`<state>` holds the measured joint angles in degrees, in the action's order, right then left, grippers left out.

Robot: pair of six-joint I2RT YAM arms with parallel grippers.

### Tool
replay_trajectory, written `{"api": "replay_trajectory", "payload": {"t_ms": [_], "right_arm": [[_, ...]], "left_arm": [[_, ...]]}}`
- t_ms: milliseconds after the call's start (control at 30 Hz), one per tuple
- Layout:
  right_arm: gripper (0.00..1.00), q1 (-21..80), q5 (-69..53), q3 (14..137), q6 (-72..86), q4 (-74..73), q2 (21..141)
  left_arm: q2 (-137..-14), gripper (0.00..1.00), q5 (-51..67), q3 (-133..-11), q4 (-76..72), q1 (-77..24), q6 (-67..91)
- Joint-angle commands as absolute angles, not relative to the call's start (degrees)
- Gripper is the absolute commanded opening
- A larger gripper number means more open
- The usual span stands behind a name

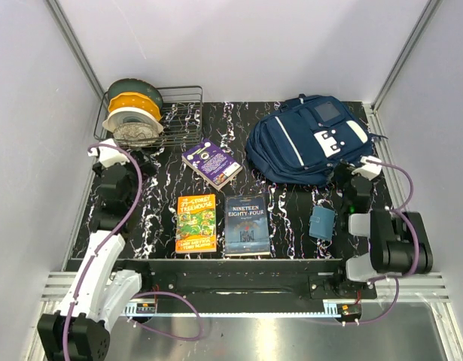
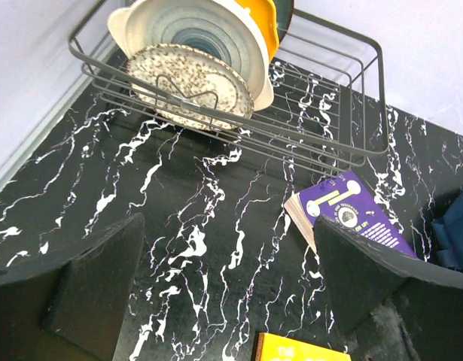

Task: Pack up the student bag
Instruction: Unzip the student bag at the center of the board.

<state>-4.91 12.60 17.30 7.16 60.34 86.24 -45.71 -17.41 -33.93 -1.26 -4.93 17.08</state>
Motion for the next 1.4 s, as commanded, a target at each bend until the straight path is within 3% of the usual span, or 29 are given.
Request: {"api": "replay_trajectory", "payload": {"t_ms": [0, 100, 200, 433, 567, 633, 1033, 1233, 1367], "right_arm": [[1.0, -4.7, 19.7, 17.6, 12.7, 47.3, 73.2], [1.0, -4.7, 27.7, 27.5, 23.1, 21.0, 66.6], [1.0, -4.7, 24.8, 36.0, 27.6, 9.9, 63.7], [1.0, -4.8, 8.7, 34.5, 27.1, 10.2, 57.5], [1.0, -5.4, 10.5, 41.4, 32.9, -2.9, 63.1], [1.0, -6.3, 5.1, 46.7, 34.8, -9.2, 66.0], [1.0, -9.3, 0.2, 48.3, 46.5, -9.9, 75.1], [0.95, -13.8, 3.3, 48.6, 45.4, -8.4, 80.9], [0.93, -16.2, -1.3, 51.3, 41.4, -6.2, 88.1]], "left_arm": [[-41.8, 0.99, -19.8, -41.7, 7.2, -4.7, 21.0], [-41.0, 0.99, -14.4, -45.1, 11.4, -4.6, 18.7], [-40.7, 0.99, -19.1, -47.6, 21.8, -4.6, 28.6], [-44.0, 0.99, -1.5, -47.7, 20.1, -4.1, 22.2], [-45.9, 0.99, -0.9, -49.6, 24.2, -4.1, 20.6], [-45.4, 0.99, -0.5, -49.1, 24.7, -4.1, 20.7], [-44.9, 0.99, 4.3, -48.3, 23.1, -4.1, 20.7], [-43.7, 0.99, 4.4, -47.4, 23.4, -4.0, 20.8], [-43.9, 0.99, 4.8, -47.3, 23.0, -4.0, 21.0]]}}
